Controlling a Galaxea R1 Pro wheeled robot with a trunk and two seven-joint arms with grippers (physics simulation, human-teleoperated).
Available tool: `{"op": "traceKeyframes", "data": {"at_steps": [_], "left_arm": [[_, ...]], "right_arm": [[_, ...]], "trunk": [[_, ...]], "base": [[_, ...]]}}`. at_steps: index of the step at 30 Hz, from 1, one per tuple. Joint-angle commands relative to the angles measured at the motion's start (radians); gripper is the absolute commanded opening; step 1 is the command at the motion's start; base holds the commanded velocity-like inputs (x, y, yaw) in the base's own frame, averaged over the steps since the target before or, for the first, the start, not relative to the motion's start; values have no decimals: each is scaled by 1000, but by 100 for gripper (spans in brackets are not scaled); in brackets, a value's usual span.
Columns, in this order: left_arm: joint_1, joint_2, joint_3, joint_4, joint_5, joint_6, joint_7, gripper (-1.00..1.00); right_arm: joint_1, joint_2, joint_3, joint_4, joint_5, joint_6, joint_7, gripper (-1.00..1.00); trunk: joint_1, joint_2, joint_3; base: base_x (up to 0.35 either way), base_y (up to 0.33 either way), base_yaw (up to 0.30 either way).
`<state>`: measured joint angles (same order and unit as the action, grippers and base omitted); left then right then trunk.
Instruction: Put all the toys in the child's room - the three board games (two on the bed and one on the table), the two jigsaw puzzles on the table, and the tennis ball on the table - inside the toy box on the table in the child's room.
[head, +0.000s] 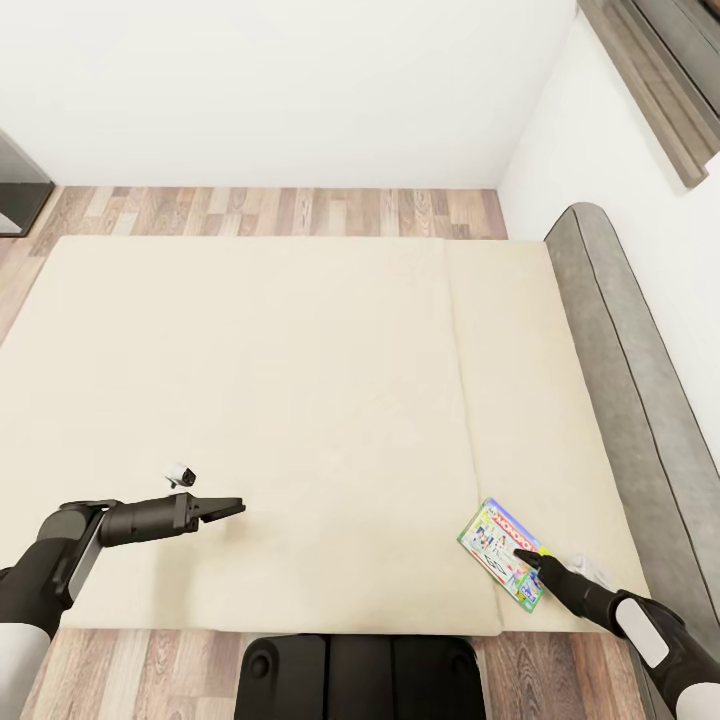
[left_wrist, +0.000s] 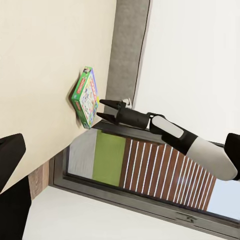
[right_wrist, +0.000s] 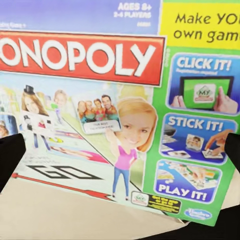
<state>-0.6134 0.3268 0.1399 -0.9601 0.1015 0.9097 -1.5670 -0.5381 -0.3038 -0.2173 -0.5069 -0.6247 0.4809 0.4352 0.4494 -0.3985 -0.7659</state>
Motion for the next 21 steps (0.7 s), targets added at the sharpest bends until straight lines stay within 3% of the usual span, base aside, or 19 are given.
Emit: {"op": "traceKeyframes", "data": {"at_steps": [1,13,21], "left_arm": [[0,0,0,0,0,11,-4,100],[0,-3,0,0,0,11,-4,100],[0,-4,0,0,-1,11,-4,100]], "right_arm": [[0,1,-4,-1,-4,9,5,100],[0,4,-3,-3,-4,13,21,100],[-2,4,45,-3,-2,16,20,100]], "trunk": [[1,-1,-1],[1,-1,-1],[1,-1,-1]], "base": [[0,0,0],[0,0,0],[0,0,0]]}}
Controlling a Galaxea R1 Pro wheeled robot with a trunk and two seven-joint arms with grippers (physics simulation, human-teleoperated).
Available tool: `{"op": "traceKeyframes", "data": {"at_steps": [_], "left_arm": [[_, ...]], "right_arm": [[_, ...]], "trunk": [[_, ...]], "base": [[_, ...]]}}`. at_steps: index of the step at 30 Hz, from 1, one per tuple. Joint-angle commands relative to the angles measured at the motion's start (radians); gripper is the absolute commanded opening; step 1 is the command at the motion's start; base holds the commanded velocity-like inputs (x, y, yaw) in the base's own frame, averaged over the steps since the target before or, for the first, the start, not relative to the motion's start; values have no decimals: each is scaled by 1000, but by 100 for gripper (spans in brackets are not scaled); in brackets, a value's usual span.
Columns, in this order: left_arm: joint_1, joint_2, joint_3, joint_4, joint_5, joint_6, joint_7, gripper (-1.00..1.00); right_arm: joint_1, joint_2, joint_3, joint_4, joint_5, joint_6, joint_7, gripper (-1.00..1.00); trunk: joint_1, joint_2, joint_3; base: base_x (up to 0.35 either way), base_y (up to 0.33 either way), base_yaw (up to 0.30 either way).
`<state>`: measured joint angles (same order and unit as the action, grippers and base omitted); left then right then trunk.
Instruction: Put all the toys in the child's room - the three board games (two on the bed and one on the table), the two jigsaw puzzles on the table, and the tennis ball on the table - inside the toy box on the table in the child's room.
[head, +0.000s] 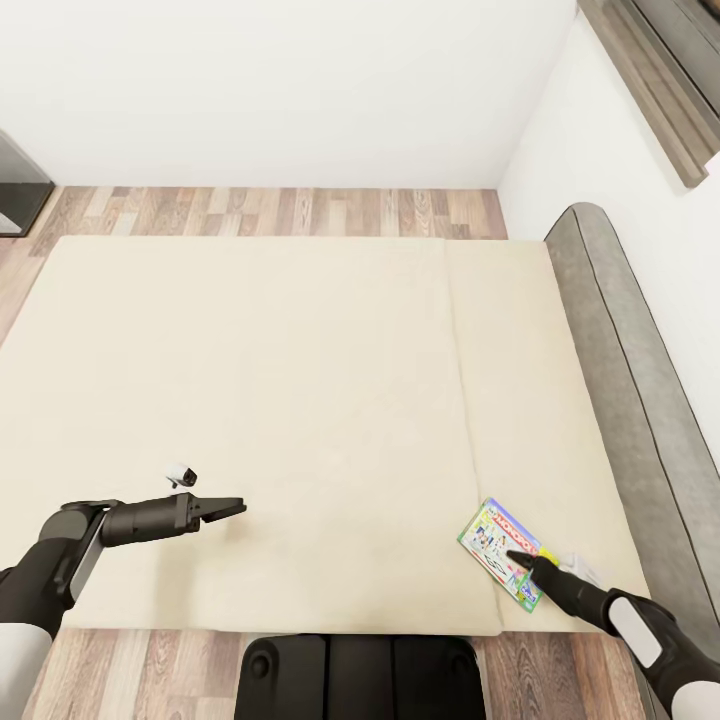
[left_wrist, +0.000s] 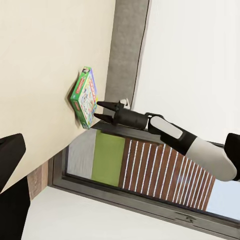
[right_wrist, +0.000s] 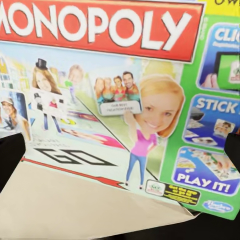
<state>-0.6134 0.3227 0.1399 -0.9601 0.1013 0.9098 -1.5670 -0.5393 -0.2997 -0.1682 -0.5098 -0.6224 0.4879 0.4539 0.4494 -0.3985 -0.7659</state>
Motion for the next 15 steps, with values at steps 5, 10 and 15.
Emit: {"op": "traceKeyframes", "data": {"at_steps": [5,10,15], "left_arm": [[0,1,0,0,0,11,-4,100],[0,0,0,0,-1,11,-4,100],[0,0,0,0,-1,10,-4,100]], "right_arm": [[-1,-1,6,1,-3,7,-1,100],[-1,-3,8,3,-5,5,-1,100],[-1,-5,8,3,-5,5,0,100]], "trunk": [[1,-1,-1],[1,-1,-1],[1,-1,-1]], "base": [[0,0,0],[0,0,0],[0,0,0]]}}
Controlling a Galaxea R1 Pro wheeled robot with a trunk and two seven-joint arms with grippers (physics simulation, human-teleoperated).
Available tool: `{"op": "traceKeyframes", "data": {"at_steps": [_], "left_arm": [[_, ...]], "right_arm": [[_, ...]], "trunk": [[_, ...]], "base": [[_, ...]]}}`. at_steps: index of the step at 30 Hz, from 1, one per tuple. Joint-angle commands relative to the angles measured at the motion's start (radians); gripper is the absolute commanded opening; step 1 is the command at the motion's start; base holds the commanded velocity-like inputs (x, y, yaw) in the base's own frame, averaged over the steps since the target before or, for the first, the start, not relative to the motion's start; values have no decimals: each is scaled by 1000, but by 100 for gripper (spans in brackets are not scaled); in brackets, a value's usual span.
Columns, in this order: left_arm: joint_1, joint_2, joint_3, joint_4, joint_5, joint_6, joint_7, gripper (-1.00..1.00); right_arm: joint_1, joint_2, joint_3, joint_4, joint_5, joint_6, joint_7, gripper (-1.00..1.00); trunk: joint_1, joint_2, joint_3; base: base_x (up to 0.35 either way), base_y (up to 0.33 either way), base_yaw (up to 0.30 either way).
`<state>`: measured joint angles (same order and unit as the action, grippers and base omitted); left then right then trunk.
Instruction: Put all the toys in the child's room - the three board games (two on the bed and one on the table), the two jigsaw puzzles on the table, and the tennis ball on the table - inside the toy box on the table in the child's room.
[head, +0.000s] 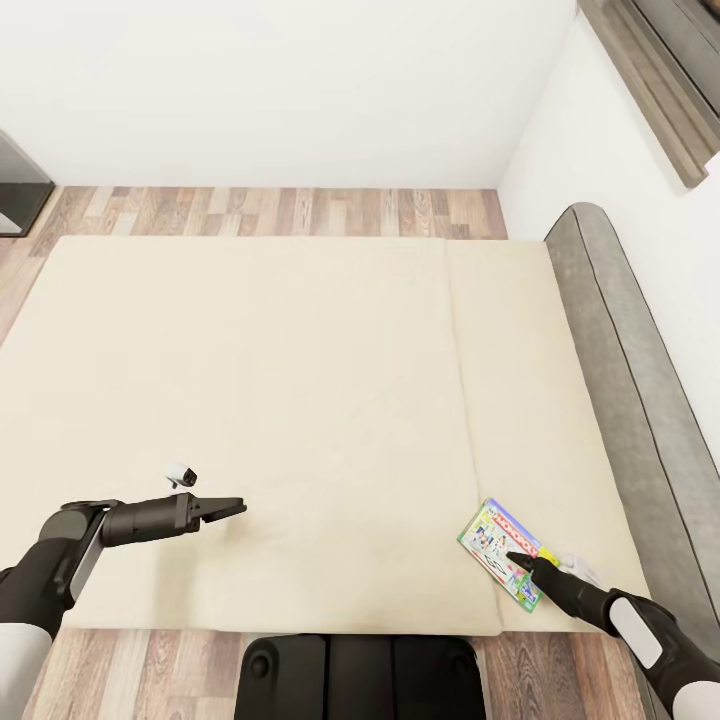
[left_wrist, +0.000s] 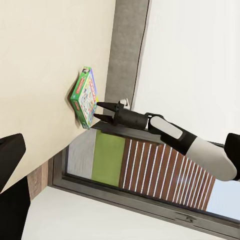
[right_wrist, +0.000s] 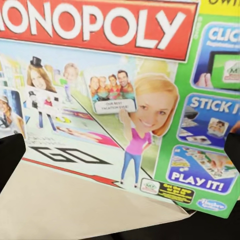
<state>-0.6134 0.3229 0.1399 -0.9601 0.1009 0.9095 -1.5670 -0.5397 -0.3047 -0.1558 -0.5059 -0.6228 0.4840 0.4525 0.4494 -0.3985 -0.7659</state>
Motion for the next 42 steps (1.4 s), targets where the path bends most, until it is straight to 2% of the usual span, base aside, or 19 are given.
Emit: {"op": "traceKeyframes", "data": {"at_steps": [1,34,42], "left_arm": [[0,0,0,0,0,11,-4,100],[0,0,0,0,0,11,-4,100],[0,-1,0,0,0,11,-4,100]], "right_arm": [[0,0,-4,0,-5,9,1,100],[0,-4,-12,1,-6,0,-17,100],[0,-4,-13,3,-6,-2,-65,100]], "trunk": [[1,-1,-1],[1,-1,-1],[1,-1,-1]], "base": [[0,0,0],[0,0,0],[0,0,0]]}}
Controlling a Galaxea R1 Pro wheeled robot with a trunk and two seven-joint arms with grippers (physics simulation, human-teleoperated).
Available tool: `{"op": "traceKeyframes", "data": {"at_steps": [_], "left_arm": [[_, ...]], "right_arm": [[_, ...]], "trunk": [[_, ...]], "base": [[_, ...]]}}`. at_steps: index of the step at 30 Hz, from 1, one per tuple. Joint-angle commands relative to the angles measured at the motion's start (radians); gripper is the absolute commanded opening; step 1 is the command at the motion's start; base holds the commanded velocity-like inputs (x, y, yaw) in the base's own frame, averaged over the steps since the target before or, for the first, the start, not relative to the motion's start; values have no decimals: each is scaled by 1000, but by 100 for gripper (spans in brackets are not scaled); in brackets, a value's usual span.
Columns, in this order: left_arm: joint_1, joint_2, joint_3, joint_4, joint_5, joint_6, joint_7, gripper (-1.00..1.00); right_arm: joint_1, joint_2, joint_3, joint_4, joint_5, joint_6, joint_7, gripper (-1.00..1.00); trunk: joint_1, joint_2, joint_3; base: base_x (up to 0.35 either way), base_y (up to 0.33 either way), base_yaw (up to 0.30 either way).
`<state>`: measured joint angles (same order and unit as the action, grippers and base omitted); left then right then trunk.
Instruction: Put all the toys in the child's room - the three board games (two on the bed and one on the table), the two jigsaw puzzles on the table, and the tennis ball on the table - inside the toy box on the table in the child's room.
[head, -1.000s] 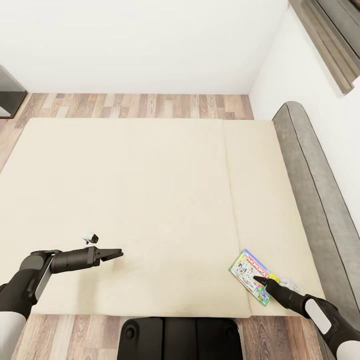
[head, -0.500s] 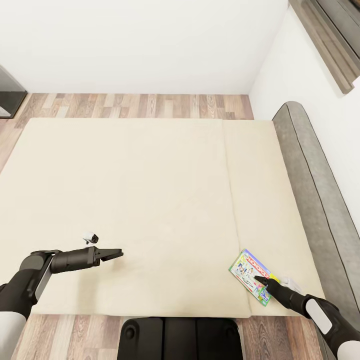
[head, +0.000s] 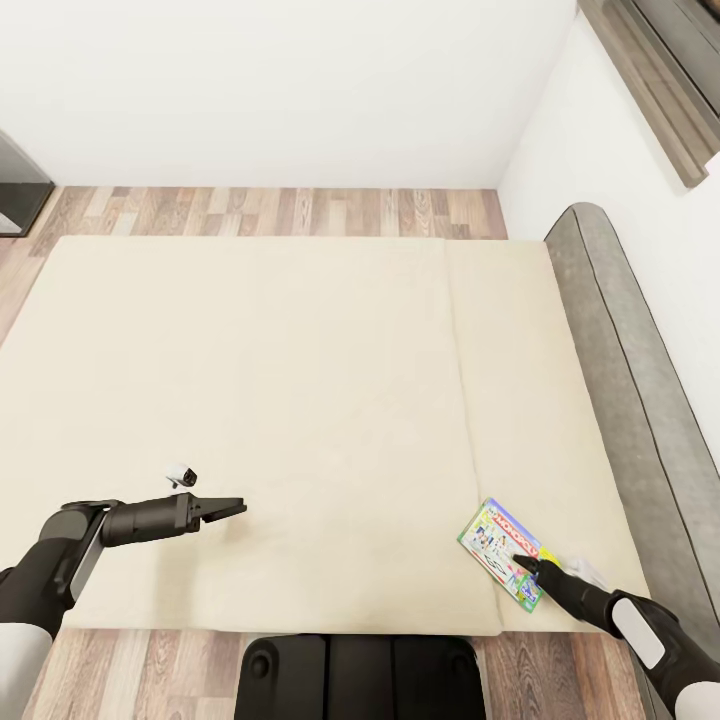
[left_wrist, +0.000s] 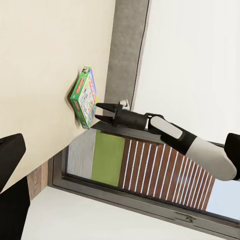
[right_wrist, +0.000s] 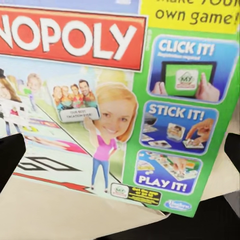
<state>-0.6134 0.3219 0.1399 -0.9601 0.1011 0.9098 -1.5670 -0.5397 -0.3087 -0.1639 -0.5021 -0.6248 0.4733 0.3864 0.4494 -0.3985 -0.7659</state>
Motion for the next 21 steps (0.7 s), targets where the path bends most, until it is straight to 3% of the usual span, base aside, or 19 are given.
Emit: {"op": "traceKeyframes", "data": {"at_steps": [1,21], "left_arm": [[0,0,0,0,0,11,-4,100],[0,0,0,0,-1,10,-4,100]], "right_arm": [[0,0,-5,0,-4,8,-9,100],[0,2,-5,-1,-4,8,-28,100]], "trunk": [[1,-1,-1],[1,-1,-1]], "base": [[0,0,0],[0,0,0]]}}
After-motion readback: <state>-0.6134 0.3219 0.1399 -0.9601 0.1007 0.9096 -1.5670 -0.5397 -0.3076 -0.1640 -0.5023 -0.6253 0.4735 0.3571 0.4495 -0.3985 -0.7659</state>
